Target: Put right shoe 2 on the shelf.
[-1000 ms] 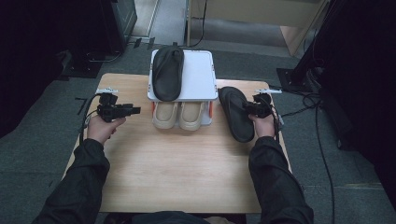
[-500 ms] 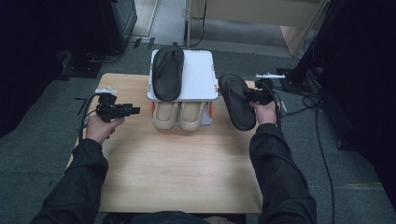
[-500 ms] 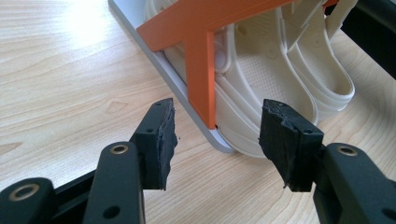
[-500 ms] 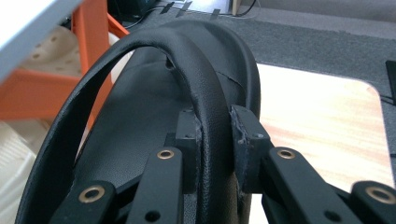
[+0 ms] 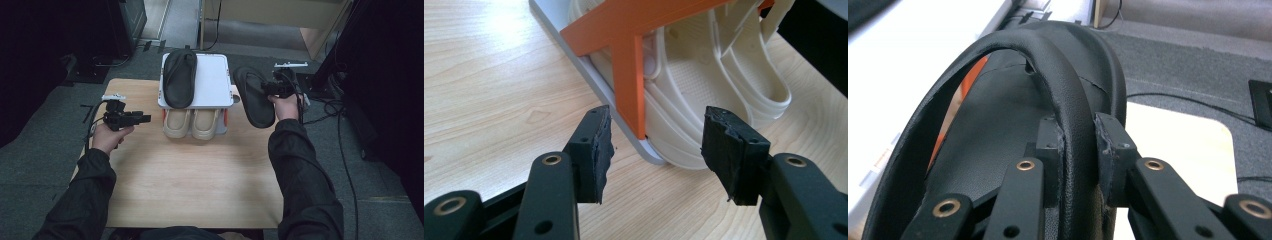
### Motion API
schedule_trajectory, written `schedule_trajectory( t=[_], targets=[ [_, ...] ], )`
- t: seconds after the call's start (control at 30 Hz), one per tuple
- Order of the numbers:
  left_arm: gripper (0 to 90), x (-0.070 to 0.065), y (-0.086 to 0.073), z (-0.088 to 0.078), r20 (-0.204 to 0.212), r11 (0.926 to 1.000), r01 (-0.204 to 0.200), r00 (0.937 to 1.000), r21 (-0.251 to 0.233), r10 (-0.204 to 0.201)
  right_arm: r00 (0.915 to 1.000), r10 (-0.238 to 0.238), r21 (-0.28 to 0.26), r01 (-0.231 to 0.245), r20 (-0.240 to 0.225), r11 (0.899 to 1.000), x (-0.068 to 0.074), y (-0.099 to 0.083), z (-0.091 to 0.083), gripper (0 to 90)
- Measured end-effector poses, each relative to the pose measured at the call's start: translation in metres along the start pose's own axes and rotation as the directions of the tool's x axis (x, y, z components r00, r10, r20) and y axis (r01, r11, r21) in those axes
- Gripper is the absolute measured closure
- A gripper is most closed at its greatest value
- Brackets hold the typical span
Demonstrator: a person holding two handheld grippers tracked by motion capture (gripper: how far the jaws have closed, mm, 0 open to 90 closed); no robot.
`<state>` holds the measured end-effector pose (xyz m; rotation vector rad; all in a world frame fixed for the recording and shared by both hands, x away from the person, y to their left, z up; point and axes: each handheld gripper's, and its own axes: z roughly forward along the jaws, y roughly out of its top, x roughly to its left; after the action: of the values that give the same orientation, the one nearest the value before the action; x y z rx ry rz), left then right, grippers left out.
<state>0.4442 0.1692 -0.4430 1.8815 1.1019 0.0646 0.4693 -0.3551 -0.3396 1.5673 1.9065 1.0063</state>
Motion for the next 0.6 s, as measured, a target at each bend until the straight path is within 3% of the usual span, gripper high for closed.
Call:
schedule_trajectory(
  t=[0.33, 0.6],
  targets=[
    [46.1, -0.001, 0.000, 0.000, -0.015, 0.9999, -0.014, 0.9998, 0.003, 0.014, 0.9995, -0.030, -0.024, 0.030, -0.003, 0.999, 0.018, 0.038, -0.010, 75.0],
    [46.2, -0.002, 0.000, -0.001, -0.015, 0.9998, -0.019, 0.9997, 0.002, 0.019, 0.9984, -0.050, -0.032, 0.050, -0.027, 0.998, 0.040, 0.055, 0.001, 75.0]
  ],
)
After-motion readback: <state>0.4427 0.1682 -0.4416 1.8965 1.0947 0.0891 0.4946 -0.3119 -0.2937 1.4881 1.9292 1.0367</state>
